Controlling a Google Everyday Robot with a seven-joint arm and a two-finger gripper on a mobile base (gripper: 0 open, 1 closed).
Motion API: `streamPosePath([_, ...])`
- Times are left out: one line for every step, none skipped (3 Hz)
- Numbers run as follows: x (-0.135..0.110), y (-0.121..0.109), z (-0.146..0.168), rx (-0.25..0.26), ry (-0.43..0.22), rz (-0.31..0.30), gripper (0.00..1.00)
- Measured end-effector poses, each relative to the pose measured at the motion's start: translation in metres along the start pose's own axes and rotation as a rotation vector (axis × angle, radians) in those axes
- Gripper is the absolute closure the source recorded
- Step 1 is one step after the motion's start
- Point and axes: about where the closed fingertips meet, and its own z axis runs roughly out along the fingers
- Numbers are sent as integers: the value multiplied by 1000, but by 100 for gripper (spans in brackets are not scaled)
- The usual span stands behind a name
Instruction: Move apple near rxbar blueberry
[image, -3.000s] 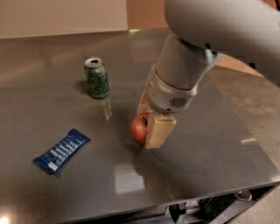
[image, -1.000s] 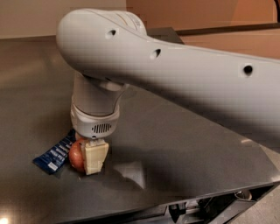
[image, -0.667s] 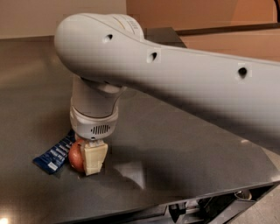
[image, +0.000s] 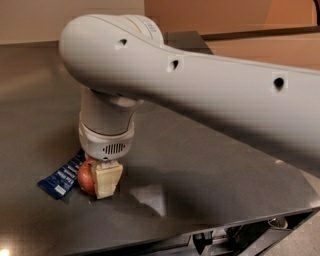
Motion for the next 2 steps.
streamPosePath([-1,1,-1,4,2,-2,0])
streamPosePath([-1,1,-2,4,2,-2,0])
